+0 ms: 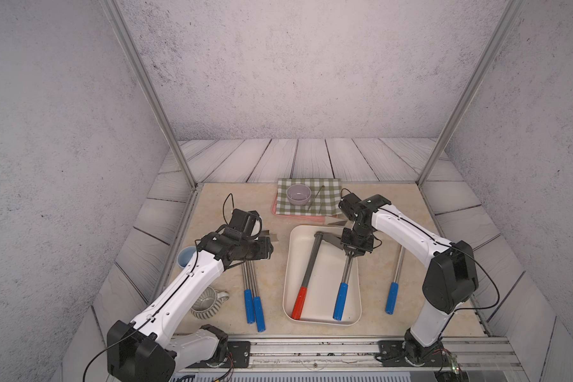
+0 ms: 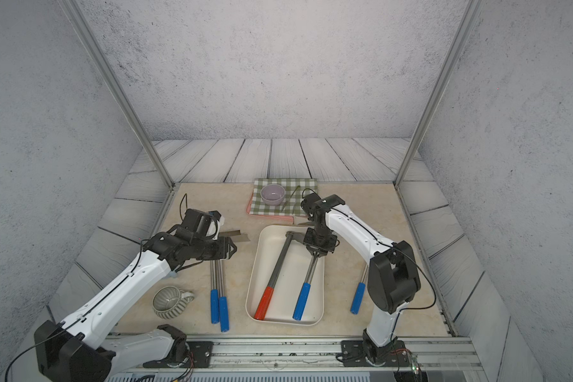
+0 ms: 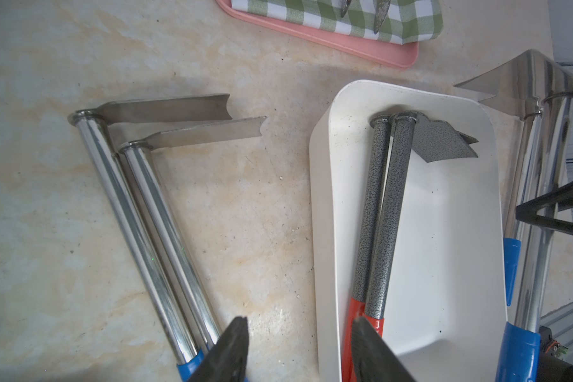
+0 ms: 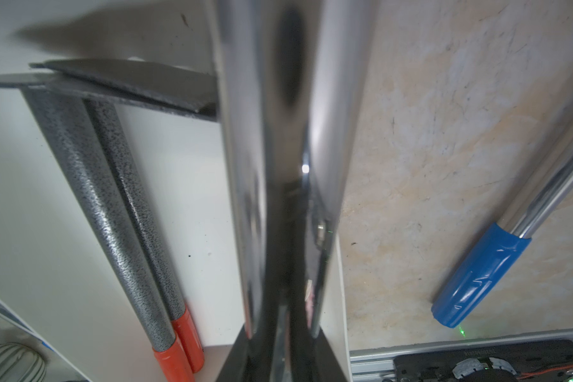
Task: Put the small hoe into the storage box
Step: Place the hoe in the storage box.
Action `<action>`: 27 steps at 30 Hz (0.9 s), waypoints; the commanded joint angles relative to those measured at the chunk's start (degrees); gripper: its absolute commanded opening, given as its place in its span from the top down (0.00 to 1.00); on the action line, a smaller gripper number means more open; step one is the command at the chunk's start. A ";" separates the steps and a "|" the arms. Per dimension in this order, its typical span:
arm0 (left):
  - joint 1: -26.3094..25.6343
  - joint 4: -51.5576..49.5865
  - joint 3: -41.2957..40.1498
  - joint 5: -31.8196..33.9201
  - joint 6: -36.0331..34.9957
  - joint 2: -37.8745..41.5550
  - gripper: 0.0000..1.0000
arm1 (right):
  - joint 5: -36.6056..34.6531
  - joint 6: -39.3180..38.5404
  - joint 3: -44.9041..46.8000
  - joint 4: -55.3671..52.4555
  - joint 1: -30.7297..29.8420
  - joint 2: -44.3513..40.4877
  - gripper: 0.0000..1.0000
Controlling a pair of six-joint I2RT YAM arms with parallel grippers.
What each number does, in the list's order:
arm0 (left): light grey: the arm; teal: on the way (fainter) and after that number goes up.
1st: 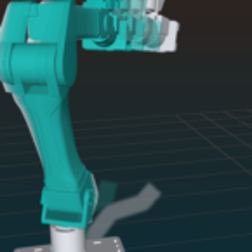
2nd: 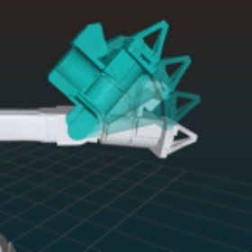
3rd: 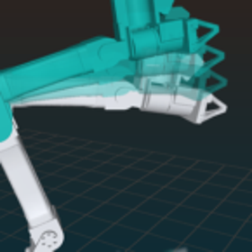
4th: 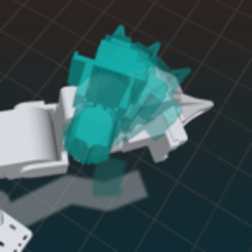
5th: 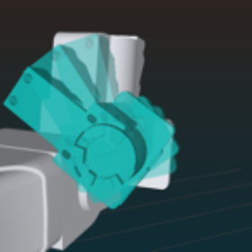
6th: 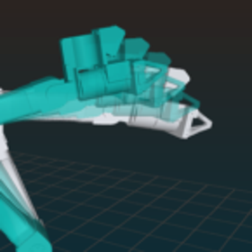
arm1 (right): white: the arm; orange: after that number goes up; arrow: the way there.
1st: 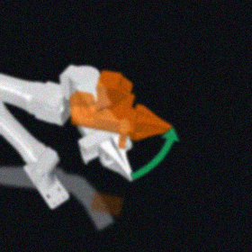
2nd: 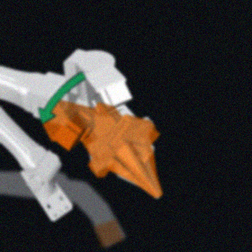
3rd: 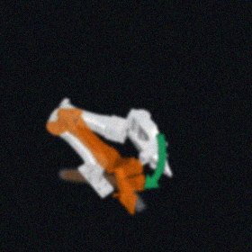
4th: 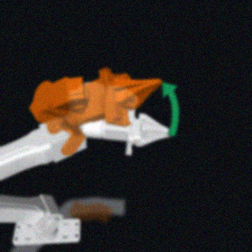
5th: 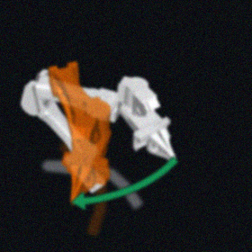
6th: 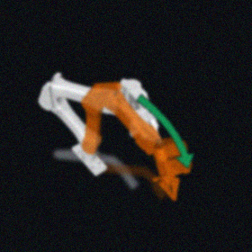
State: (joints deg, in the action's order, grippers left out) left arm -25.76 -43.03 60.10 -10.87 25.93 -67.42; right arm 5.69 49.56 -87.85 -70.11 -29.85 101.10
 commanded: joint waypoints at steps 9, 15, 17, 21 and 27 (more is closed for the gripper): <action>1.02 1.54 -1.46 -1.08 -0.09 0.09 0.46 | -0.76 1.50 -0.51 0.78 -1.74 3.17 0.83; 1.24 1.54 -1.71 -1.24 -0.18 0.35 0.46 | -0.72 1.67 -0.52 1.02 -2.66 4.53 0.84; 1.32 1.48 -1.74 -1.26 -0.21 0.36 0.46 | -0.86 1.77 -0.48 1.08 -2.84 4.84 0.84; 1.41 1.54 -1.67 -1.48 -0.10 0.42 0.46 | -0.86 1.76 -0.36 1.11 -2.85 5.63 0.84; 1.50 1.54 -1.78 -1.52 -0.01 0.59 0.46 | -0.77 2.37 0.08 1.72 -2.85 6.60 0.83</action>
State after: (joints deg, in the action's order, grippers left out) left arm -24.75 -41.39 59.07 -12.10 25.93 -67.44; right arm 5.48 50.98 -87.79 -68.07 -32.47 107.61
